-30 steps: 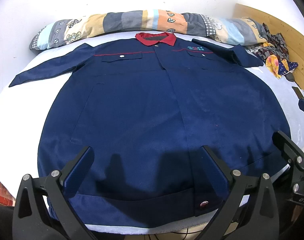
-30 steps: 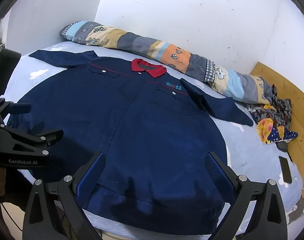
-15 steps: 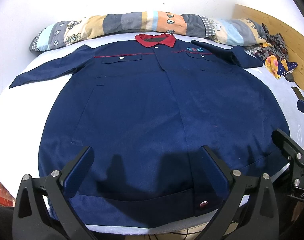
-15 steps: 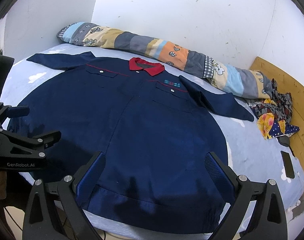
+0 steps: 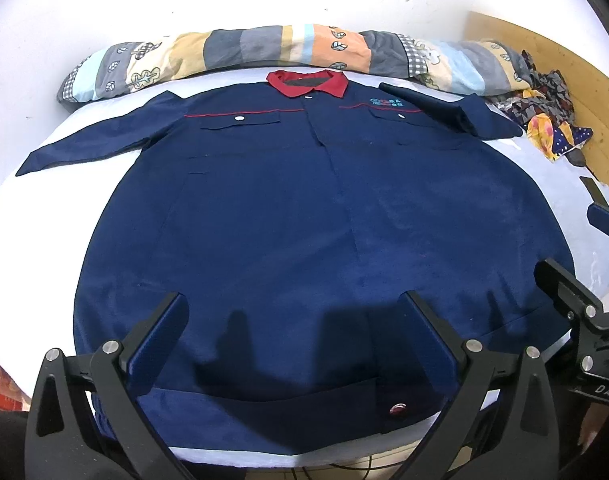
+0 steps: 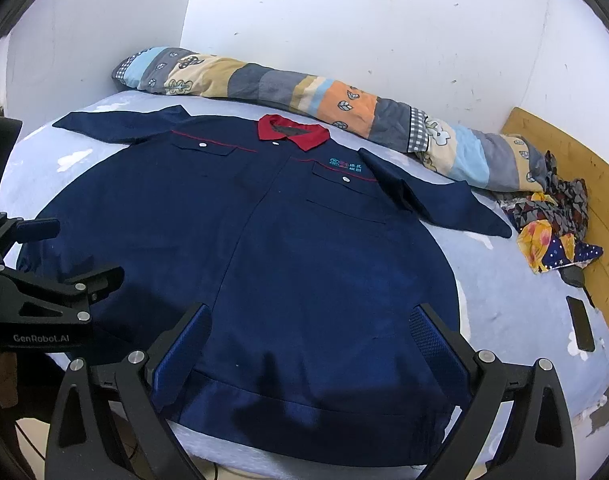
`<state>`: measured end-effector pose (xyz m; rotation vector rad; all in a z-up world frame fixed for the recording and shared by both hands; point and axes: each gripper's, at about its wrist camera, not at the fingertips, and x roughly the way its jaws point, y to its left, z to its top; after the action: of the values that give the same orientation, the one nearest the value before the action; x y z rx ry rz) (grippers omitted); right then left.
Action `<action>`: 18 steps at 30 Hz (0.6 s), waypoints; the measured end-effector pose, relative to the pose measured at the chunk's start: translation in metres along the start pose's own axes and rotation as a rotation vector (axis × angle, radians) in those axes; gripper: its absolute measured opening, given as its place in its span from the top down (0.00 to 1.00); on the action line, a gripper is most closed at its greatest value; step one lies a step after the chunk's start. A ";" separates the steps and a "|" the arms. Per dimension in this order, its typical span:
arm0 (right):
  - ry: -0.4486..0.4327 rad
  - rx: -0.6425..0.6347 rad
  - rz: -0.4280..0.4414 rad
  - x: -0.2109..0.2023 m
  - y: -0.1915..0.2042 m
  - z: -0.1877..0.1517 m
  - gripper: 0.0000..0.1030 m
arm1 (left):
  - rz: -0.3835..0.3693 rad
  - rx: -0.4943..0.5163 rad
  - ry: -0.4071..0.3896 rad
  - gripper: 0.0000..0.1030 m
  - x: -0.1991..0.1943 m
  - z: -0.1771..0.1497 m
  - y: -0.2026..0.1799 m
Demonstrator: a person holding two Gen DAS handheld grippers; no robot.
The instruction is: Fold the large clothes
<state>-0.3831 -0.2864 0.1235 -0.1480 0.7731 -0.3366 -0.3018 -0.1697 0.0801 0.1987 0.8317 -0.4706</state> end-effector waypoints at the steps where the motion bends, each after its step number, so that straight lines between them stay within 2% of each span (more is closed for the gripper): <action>1: 0.000 0.002 0.001 0.000 -0.001 0.000 0.03 | -0.003 -0.001 0.001 0.00 0.000 0.000 0.000; 18: 0.033 0.094 0.022 0.005 -0.016 0.003 0.03 | -0.025 -0.011 0.011 0.00 0.004 0.010 -0.007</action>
<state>-0.3809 -0.3030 0.1265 -0.0455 0.7893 -0.3550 -0.2966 -0.1808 0.0837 0.1807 0.8480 -0.4882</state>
